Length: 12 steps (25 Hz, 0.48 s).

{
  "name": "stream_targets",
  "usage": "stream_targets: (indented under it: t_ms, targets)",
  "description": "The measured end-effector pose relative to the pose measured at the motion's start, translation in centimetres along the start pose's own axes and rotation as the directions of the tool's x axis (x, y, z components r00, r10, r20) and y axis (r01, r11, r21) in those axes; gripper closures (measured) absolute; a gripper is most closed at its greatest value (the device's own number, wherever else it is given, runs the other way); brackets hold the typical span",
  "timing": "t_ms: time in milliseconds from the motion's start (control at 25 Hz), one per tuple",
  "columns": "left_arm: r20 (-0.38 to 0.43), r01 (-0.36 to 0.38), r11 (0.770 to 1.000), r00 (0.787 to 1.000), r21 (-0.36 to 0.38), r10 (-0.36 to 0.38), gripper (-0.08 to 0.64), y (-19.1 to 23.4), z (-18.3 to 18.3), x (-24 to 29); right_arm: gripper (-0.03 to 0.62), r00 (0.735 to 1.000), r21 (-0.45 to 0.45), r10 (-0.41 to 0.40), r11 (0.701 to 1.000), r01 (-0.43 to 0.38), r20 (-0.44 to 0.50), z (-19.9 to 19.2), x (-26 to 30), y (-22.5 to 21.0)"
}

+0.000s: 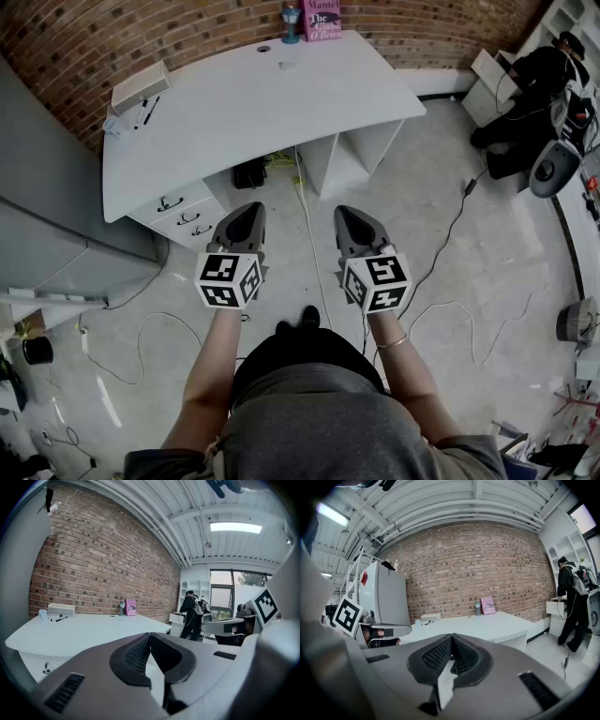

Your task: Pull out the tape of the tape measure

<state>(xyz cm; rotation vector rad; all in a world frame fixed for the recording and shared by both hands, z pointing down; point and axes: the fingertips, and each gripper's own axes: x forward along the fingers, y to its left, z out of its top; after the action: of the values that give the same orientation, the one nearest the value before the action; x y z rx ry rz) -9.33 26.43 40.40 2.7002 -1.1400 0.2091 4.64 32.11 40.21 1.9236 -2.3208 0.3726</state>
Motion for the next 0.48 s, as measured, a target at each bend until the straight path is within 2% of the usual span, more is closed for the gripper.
stream_targets:
  t_ms: [480]
  targets:
    - [-0.026, -0.02, 1.0, 0.999, 0.006, 0.021, 0.535, -0.4, -0.2, 1.8, 0.588, 1.0, 0.002, -0.001, 1.0, 0.001, -0.004, -0.2, 0.7, -2.3]
